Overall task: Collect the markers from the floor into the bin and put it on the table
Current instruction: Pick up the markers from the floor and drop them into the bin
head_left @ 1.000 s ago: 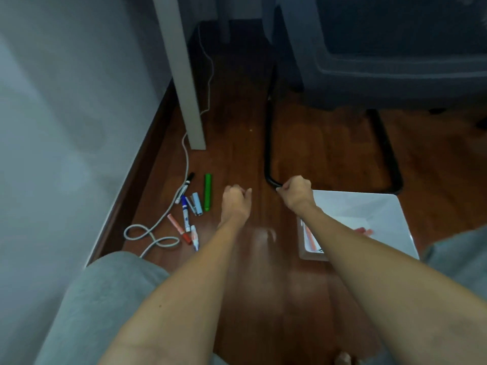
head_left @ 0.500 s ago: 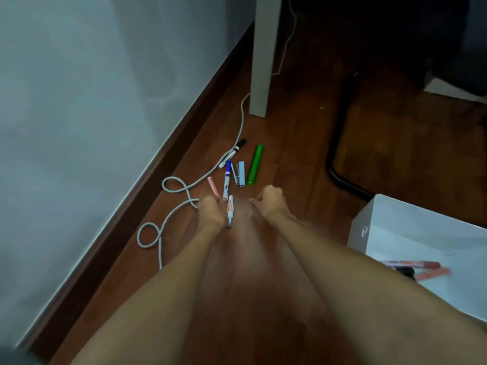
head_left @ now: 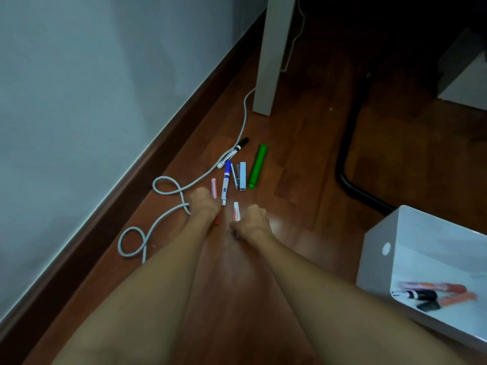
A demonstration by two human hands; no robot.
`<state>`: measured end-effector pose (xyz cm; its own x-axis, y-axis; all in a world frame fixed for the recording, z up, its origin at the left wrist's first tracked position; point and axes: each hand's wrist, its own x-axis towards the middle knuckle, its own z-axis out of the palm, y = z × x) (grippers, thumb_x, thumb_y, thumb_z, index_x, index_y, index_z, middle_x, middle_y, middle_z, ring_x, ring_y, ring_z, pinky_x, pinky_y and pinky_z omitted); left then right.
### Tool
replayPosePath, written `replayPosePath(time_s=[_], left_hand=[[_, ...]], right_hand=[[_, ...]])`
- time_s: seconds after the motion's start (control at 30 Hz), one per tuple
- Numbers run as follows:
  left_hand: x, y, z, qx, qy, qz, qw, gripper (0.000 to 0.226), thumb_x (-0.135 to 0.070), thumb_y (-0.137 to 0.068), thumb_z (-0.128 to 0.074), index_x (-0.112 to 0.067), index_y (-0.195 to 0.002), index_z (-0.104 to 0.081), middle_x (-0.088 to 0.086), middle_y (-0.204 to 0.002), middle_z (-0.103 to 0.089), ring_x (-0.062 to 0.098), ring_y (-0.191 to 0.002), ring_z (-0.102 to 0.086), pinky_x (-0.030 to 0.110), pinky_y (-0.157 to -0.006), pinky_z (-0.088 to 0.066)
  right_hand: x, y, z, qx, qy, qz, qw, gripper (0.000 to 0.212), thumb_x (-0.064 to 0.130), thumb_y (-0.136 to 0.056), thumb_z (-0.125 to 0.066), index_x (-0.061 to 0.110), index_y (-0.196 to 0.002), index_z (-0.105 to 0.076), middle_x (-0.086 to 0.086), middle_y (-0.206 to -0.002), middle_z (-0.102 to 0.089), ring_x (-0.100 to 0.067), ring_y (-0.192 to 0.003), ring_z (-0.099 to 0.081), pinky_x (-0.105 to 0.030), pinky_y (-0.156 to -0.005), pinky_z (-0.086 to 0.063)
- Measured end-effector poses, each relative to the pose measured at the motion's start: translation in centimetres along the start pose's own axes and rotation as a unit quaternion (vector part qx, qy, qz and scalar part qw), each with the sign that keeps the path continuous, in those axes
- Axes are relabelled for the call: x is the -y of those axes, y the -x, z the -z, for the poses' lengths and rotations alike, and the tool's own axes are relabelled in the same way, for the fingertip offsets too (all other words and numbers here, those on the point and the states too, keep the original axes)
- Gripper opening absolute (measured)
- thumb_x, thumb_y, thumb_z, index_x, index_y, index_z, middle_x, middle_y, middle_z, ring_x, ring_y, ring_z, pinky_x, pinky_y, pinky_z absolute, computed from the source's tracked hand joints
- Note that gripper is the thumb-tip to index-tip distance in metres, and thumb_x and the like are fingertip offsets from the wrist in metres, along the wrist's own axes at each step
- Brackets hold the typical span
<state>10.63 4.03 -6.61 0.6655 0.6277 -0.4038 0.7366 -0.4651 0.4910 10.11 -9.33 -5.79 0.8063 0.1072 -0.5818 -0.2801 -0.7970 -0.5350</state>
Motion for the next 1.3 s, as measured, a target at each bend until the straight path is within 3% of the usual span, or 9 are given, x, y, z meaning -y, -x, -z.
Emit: replayPosePath(time_s=[0.1,0.3,0.6,0.73,0.8,0.87,1.03,1.2,1.3], left_hand=[[0.2,0.6,0.0,0.033,-0.002,0.007,0.999,0.042,-0.033,-0.075,-0.079,0.003,-0.096,-0.073,0.022,-0.102,-0.074,0.035,-0.095,-0.072,0.04,-0.083,-0.059],[-2.2,3.6,1.3,0.037,0.063,-0.001,0.997,0.032,-0.027,-0.075,-0.072,0.003,-0.086,-0.076,0.024,-0.09,-0.076,0.035,-0.09,-0.072,0.037,-0.077,-0.056],[-14.5,9.2,3.2,0.088,0.127,-0.105,0.982,0.019,-0.019,-0.075,-0.074,-0.002,-0.082,-0.076,0.02,-0.089,-0.077,0.029,-0.09,-0.074,0.034,-0.081,-0.059],[-18.4,11.7,1.3,0.167,0.096,-0.183,0.964,0.013,-0.021,-0.078,-0.078,-0.011,-0.074,-0.071,0.013,-0.082,-0.075,0.027,-0.076,-0.07,0.028,-0.071,-0.057],[-19.2,12.6,0.0,0.204,0.09,-0.213,0.951,0.014,-0.02,-0.077,-0.08,-0.011,-0.074,-0.07,0.018,-0.085,-0.076,0.029,-0.073,-0.072,0.037,-0.077,-0.062],[-19.8,14.2,-1.7,0.247,0.08,-0.232,0.938,0.016,-0.016,-0.08,-0.078,-0.003,-0.087,-0.071,0.021,-0.089,-0.076,0.025,-0.065,-0.069,0.032,-0.072,-0.06],[-20.8,18.9,-6.6,0.327,0.053,-0.258,0.907,0.02,-0.016,-0.08,-0.077,0.001,-0.09,-0.076,0.021,-0.088,-0.077,0.031,-0.077,-0.074,0.043,-0.085,-0.061],[-21.1,22.4,-10.2,0.317,0.054,-0.269,0.908,0.018,-0.019,-0.073,-0.081,-0.003,-0.081,-0.08,0.015,-0.082,-0.078,0.018,-0.069,-0.068,0.034,-0.08,-0.059],[-21.6,23.5,-10.5,0.285,0.043,-0.264,0.92,0.012,-0.012,-0.072,-0.073,-0.002,-0.076,-0.079,0.013,-0.075,-0.076,0.018,-0.061,-0.065,0.031,-0.075,-0.059]], right_hand=[[-1.1,1.1,0.6,-0.005,0.01,-0.008,1.0,0.048,0.027,-0.08,-0.074,0.006,-0.121,-0.059,-0.015,-0.129,-0.059,-0.033,-0.117,-0.06,-0.034,-0.087,-0.051],[-2.6,3.0,4.6,-0.025,-0.024,-0.018,0.999,0.048,0.034,-0.076,-0.078,0.0,-0.107,-0.067,-0.016,-0.112,-0.069,-0.032,-0.101,-0.067,-0.032,-0.073,-0.051],[-0.7,5.0,16.3,-0.113,-0.088,-0.013,0.99,0.053,0.043,-0.057,-0.066,0.006,-0.094,-0.075,-0.02,-0.097,-0.071,-0.031,-0.088,-0.071,-0.029,-0.065,-0.053],[-2.9,6.4,21.5,-0.175,-0.11,-0.03,0.978,0.035,0.03,-0.077,-0.074,0.002,-0.098,-0.076,-0.019,-0.094,-0.073,-0.02,-0.064,-0.066,-0.019,-0.046,-0.041],[-5.0,7.0,23.0,-0.201,-0.124,-0.051,0.97,0.032,0.026,-0.081,-0.074,0.001,-0.099,-0.076,-0.02,-0.097,-0.074,-0.025,-0.073,-0.07,-0.019,-0.053,-0.042],[-7.7,7.9,23.7,-0.222,-0.144,-0.079,0.961,0.031,0.026,-0.08,-0.075,0.0,-0.097,-0.077,-0.021,-0.096,-0.074,-0.03,-0.087,-0.072,-0.024,-0.061,-0.044],[-14.7,10.9,24.3,-0.254,-0.176,-0.145,0.94,0.03,0.025,-0.083,-0.072,-0.004,-0.084,-0.079,-0.02,-0.086,-0.076,-0.028,-0.078,-0.071,-0.029,-0.065,-0.048],[-19.3,13.2,24.6,-0.276,-0.216,-0.206,0.914,0.028,0.028,-0.085,-0.072,0.0,-0.086,-0.078,-0.015,-0.087,-0.076,-0.024,-0.076,-0.072,-0.034,-0.078,-0.06],[-21.5,14.2,24.4,-0.283,-0.219,-0.221,0.907,0.027,0.026,-0.084,-0.071,0.0,-0.083,-0.079,-0.014,-0.085,-0.077,-0.023,-0.074,-0.072,-0.033,-0.074,-0.059]])
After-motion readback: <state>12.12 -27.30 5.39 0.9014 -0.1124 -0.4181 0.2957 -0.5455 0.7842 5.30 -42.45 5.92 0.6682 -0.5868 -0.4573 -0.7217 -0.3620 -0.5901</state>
